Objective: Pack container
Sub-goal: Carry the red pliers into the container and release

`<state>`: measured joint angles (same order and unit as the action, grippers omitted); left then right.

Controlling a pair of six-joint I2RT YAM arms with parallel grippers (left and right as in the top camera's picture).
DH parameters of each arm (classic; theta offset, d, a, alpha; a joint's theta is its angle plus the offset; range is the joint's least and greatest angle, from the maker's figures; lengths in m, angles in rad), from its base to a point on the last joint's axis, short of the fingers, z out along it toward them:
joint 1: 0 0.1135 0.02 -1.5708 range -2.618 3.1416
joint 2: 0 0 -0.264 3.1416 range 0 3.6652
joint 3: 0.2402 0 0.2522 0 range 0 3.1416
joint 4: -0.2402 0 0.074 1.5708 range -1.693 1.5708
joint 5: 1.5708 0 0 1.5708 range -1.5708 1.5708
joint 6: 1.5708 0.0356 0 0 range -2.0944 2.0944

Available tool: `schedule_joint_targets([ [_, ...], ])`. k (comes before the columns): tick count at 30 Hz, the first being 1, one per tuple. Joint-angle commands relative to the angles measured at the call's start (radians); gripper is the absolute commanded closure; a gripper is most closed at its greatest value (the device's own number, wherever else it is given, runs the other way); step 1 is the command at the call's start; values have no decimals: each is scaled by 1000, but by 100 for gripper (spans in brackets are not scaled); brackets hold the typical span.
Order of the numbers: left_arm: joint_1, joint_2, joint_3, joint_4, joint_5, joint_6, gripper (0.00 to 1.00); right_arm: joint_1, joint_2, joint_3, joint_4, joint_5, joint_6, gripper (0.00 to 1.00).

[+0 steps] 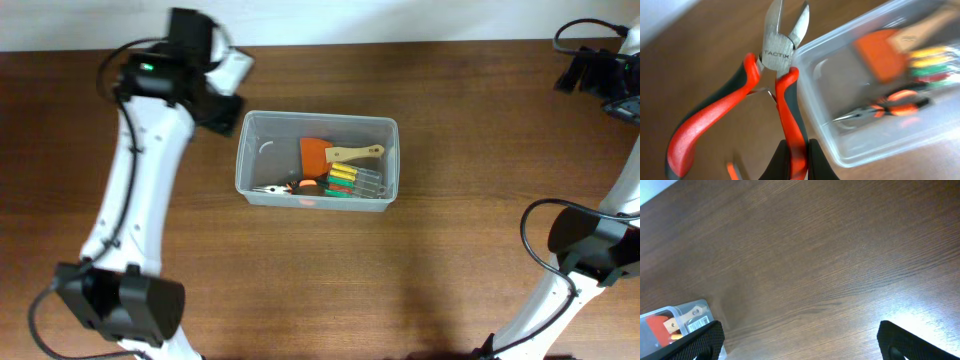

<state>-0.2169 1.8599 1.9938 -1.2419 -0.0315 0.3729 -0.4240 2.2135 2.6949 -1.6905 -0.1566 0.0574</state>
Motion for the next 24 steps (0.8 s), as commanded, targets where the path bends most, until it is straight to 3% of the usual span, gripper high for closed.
schedule_joint_targets([
  [1,-79,-8,1,3,6,204,98,-3,5,-4,3,-9,11,2],
  [15,-140,319,-60,19,92,549,98,-3,5,-4,3,-9,11,1],
  [22,-138,401,-58,18,50,523,98,-3,5,-4,3,-9,11,2],
  [24,-136,393,-39,-5,22,468,92,-3,5,-4,3,-9,11,1],
])
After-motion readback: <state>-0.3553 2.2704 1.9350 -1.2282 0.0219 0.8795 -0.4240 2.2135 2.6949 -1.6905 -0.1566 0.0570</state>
